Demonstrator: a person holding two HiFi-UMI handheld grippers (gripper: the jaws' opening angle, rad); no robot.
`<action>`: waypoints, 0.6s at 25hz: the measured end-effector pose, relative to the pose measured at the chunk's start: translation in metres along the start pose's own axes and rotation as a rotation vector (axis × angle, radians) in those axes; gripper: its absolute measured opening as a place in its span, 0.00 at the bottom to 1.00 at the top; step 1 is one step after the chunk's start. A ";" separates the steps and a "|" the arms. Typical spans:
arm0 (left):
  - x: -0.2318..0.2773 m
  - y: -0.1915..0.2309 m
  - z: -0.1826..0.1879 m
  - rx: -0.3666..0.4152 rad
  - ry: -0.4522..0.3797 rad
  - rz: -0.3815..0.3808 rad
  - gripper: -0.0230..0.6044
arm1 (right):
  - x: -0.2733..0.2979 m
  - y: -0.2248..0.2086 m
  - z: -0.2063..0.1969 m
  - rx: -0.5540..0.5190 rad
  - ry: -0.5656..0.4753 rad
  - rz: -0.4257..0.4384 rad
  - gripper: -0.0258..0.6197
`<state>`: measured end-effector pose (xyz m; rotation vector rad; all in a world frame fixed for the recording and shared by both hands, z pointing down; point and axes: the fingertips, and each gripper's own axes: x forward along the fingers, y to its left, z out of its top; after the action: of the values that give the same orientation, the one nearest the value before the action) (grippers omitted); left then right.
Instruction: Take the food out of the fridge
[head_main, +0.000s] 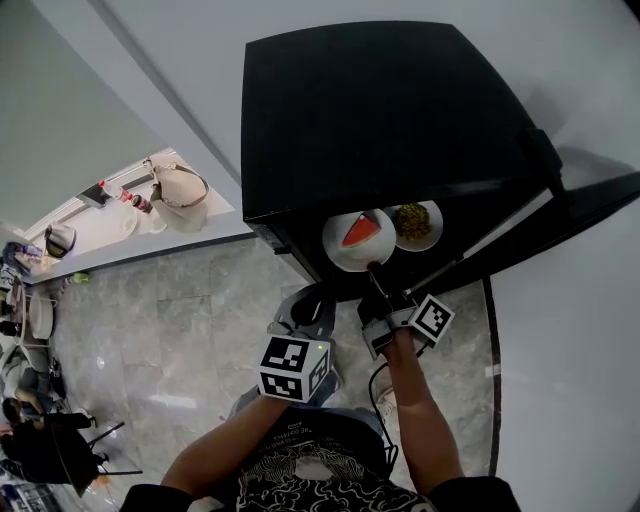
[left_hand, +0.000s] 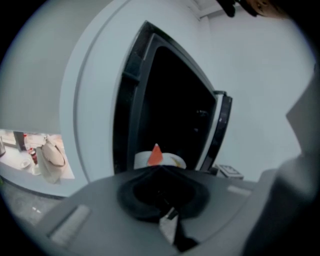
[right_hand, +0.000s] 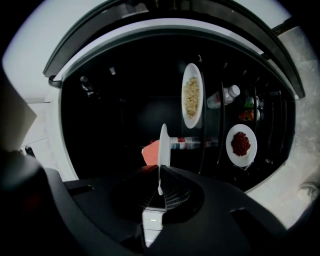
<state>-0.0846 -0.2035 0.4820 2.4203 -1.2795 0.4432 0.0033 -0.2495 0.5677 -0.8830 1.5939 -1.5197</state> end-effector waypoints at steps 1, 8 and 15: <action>-0.001 -0.001 0.002 -0.006 -0.006 0.004 0.04 | -0.002 0.006 0.001 -0.005 0.001 0.010 0.05; -0.011 -0.011 0.022 -0.028 -0.062 0.039 0.04 | -0.032 0.064 0.002 -0.025 0.021 0.087 0.05; -0.038 -0.026 0.049 -0.054 -0.161 0.103 0.04 | -0.080 0.129 -0.004 -0.038 0.073 0.140 0.05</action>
<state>-0.0778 -0.1848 0.4179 2.3931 -1.4696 0.2412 0.0404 -0.1699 0.4436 -0.7279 1.7053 -1.4415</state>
